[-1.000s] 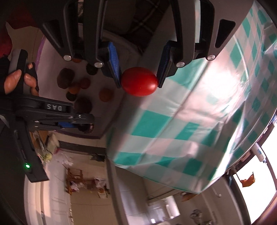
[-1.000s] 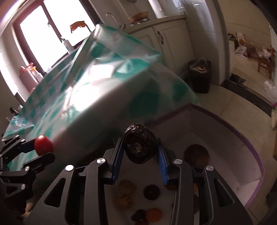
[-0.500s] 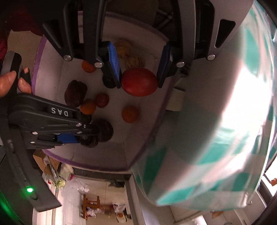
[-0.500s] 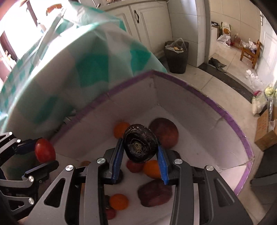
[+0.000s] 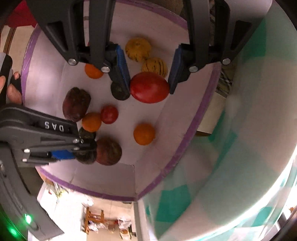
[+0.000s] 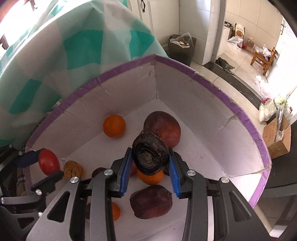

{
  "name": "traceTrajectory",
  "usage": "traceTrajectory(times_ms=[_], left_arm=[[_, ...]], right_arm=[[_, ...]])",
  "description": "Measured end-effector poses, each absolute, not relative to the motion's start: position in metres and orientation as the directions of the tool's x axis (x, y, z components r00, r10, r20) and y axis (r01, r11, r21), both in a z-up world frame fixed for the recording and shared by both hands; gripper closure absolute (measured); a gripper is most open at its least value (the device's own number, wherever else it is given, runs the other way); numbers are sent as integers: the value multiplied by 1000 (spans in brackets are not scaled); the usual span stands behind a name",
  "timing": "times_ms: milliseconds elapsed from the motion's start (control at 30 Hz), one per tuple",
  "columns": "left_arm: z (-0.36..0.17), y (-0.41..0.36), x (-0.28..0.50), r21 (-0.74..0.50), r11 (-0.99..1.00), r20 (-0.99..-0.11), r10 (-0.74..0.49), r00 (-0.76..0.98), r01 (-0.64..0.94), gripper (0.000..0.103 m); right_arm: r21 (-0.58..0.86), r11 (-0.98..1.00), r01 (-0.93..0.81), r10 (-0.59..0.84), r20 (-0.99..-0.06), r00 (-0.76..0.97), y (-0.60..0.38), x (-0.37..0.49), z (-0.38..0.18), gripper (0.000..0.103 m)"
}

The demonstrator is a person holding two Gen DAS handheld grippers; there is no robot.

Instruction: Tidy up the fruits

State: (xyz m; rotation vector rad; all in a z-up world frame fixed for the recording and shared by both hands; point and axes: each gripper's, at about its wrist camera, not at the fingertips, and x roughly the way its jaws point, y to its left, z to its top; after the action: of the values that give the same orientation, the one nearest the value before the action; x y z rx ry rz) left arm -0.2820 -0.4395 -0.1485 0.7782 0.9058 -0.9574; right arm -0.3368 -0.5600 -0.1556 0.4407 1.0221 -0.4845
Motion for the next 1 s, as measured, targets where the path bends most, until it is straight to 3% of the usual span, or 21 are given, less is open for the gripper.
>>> traceTrajectory(times_ms=[133,167,233,400,567,633,800,1000], left_arm=[[-142,-434,-273,129,409,-885,-363,291,903,53],[-139,-433,-273,126,410,-883,-368,290,903,51],[-134,-433,-274,136,404,-878,-374,299,905,31],[-119,-434,-284,176,365,-855,-404,326,914,29],[-103,-431,-295,221,370,-832,-411,373,902,15],[-102,-433,-298,235,370,-842,-384,379,899,10],[-108,-426,-300,188,351,-880,-354,316,917,8],[-116,-421,-301,178,342,-905,-311,289,923,8]], right_arm=[[127,799,587,-166,-892,420,-560,-335,-157,64],[134,792,596,-161,-895,416,-562,-336,-158,55],[156,775,612,-157,-891,427,-566,-339,-157,38],[149,751,643,-203,-875,440,-578,-347,-147,28],[134,715,686,-263,-857,442,-587,-361,-133,17],[74,724,686,-301,-861,411,-583,-364,-127,16],[-156,770,618,-401,-872,281,-556,-364,-124,16],[-157,784,601,-371,-894,251,-551,-361,-137,16]])
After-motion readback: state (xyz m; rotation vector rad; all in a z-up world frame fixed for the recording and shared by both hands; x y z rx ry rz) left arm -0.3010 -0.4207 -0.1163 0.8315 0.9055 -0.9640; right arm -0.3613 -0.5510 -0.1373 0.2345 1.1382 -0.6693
